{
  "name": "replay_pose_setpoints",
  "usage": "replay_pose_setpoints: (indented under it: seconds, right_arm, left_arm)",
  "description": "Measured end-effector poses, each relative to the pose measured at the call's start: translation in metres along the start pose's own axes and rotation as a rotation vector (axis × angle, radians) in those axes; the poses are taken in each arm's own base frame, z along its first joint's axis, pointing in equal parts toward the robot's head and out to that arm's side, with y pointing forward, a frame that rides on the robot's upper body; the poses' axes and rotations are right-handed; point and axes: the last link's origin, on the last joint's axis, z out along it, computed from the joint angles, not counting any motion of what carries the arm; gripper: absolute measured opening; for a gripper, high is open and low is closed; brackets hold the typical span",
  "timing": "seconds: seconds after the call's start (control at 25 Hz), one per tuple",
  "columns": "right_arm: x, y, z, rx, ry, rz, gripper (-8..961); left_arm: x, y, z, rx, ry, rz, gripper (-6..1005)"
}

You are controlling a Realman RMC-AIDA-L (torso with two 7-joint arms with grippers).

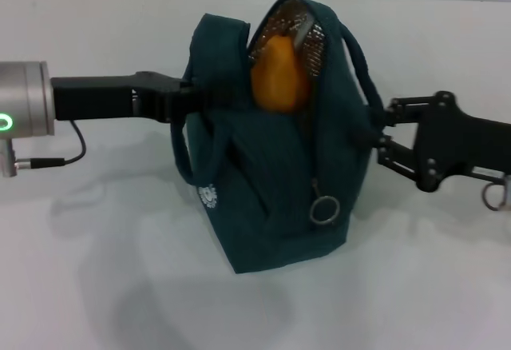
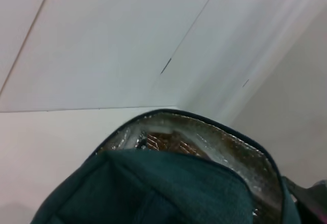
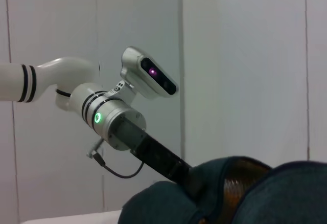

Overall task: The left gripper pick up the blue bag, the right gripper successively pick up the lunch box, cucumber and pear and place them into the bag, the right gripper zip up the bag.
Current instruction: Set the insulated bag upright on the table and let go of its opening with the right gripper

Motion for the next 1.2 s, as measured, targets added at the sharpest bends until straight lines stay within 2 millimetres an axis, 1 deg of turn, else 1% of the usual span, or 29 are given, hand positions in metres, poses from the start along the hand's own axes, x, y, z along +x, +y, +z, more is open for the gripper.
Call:
replay_pose_setpoints:
  seconds: [0.08, 0.24, 0.32, 0.56, 0.84, 0.92, 1.0, 1.2]
  right_arm:
    - [-0.003, 0.002, -0.008, 0.019, -0.003, -0.034, 259]
    - [-0.01, 0.007, -0.028, 0.059, -0.024, -0.083, 234]
    - [-0.014, 0.009, -0.039, 0.069, -0.047, -0.093, 221]
    - [-0.021, 0.014, -0.071, 0.117, -0.115, -0.117, 200]
    - [-0.022, 0.019, -0.106, 0.19, -0.096, -0.149, 194]
    - [-0.021, 0.02, -0.112, 0.204, -0.087, -0.151, 193]
    - [-0.02, 0.021, -0.116, 0.21, -0.075, -0.153, 191]
    - [-0.021, 0.019, -0.117, 0.214, -0.064, -0.192, 187]
  left_arm:
    - [0.003, 0.001, 0.003, -0.007, 0.0, 0.006, 36]
    - [0.013, 0.004, 0.015, -0.047, -0.002, 0.016, 37]
    - [0.018, 0.005, 0.024, -0.076, -0.009, 0.016, 37]
    - [0.032, 0.015, 0.062, -0.176, -0.068, 0.023, 36]
    - [0.038, 0.021, 0.096, -0.197, -0.131, 0.04, 36]
    - [0.038, 0.022, 0.106, -0.193, -0.147, 0.047, 36]
    - [0.04, 0.021, 0.11, -0.181, -0.145, 0.05, 36]
    - [0.048, 0.02, 0.11, -0.175, -0.072, 0.06, 37]
